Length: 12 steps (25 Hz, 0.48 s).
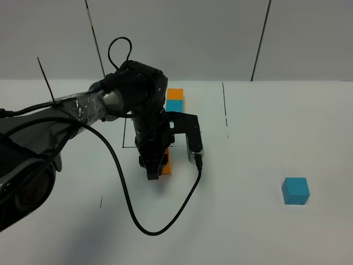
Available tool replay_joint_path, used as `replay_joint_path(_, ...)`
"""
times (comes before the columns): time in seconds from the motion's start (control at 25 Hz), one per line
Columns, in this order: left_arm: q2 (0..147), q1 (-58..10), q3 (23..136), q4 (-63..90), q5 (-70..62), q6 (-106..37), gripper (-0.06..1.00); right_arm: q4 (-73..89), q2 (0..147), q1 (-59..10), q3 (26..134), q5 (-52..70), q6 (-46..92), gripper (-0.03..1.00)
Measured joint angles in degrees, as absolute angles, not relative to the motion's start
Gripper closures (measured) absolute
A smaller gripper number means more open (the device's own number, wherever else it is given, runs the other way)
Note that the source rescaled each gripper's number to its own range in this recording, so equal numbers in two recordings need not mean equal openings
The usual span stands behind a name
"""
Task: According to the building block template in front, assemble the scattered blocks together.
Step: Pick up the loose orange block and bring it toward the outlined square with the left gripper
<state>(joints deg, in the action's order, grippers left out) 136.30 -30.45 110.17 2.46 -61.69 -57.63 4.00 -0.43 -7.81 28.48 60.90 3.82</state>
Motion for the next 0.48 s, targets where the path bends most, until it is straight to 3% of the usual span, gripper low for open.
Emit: replay_joint_path(0.48,138.4,-32.1,111.1,0.7,-60.9,-57.6,0.94,4.0,-0.4,-7.8,28.5,60.9,3.8,0.19)
